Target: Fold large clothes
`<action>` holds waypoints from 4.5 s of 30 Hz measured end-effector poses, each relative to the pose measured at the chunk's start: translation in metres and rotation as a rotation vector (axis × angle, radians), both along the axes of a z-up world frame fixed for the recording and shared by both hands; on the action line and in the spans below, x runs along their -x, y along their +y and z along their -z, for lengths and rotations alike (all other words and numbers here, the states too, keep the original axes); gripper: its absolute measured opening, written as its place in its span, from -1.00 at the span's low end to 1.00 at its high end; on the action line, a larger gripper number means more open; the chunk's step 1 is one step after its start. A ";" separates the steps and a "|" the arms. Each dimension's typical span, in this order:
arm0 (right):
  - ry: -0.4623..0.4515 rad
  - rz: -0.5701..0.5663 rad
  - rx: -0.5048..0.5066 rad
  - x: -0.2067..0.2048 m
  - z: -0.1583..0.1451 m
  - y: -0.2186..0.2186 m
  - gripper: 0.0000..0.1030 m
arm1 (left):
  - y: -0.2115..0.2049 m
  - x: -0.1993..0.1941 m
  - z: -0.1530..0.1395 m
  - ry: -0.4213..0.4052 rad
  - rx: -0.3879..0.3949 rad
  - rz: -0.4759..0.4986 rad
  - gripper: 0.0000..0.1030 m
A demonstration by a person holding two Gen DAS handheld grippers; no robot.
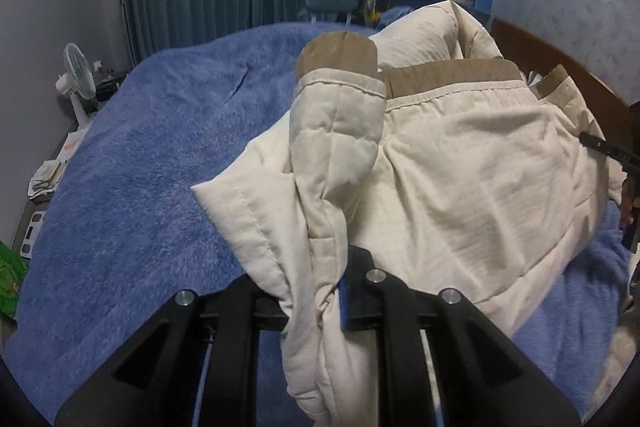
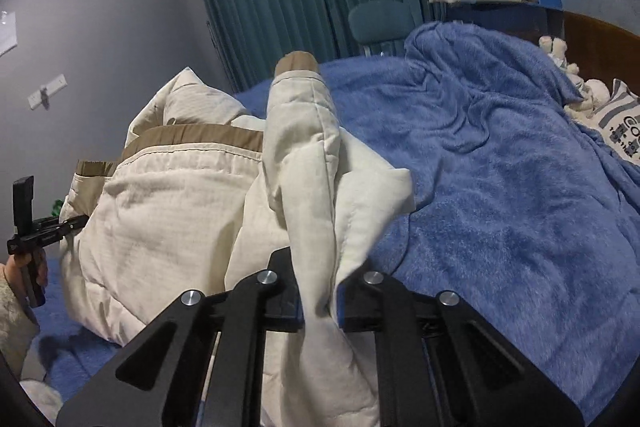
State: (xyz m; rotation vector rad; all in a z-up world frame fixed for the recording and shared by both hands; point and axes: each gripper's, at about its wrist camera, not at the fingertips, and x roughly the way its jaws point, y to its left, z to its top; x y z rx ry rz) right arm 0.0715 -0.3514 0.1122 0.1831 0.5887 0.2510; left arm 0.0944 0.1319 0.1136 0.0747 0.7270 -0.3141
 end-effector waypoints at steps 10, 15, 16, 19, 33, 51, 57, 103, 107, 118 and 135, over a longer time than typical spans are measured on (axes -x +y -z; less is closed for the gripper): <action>0.182 0.024 -0.092 0.031 0.032 -0.016 -0.79 | 0.021 0.028 0.011 0.148 0.064 -0.030 -0.77; 0.338 0.114 -0.138 0.003 0.104 -0.042 -0.73 | 0.024 0.002 0.084 0.282 0.032 -0.128 -0.75; 0.362 0.128 -0.192 -0.002 0.116 -0.051 -0.70 | 0.031 -0.001 0.092 0.299 0.076 -0.148 -0.71; 0.430 0.153 -0.232 -0.010 0.143 -0.057 -0.53 | 0.035 -0.005 0.102 0.327 0.105 -0.166 -0.61; 0.251 0.325 0.099 0.016 0.073 0.008 0.84 | 0.002 0.027 0.046 0.200 -0.163 -0.428 0.49; 0.352 0.028 0.255 -0.018 0.105 0.149 0.89 | -0.130 -0.005 0.100 0.282 -0.101 -0.260 0.88; 0.376 0.038 0.310 -0.042 0.130 0.161 0.89 | -0.139 -0.024 0.122 0.257 -0.150 -0.284 0.88; 0.200 0.177 0.218 0.120 0.087 0.163 0.88 | -0.129 0.120 0.080 0.124 -0.071 -0.364 0.86; 0.217 0.161 0.262 0.135 0.091 0.158 0.87 | -0.119 0.135 0.078 0.131 -0.070 -0.353 0.86; 0.269 0.146 0.250 0.181 0.104 0.134 0.88 | -0.100 0.183 0.094 0.183 -0.100 -0.331 0.86; 0.268 0.157 0.273 0.181 0.106 0.129 0.88 | -0.101 0.192 0.101 0.204 -0.109 -0.320 0.86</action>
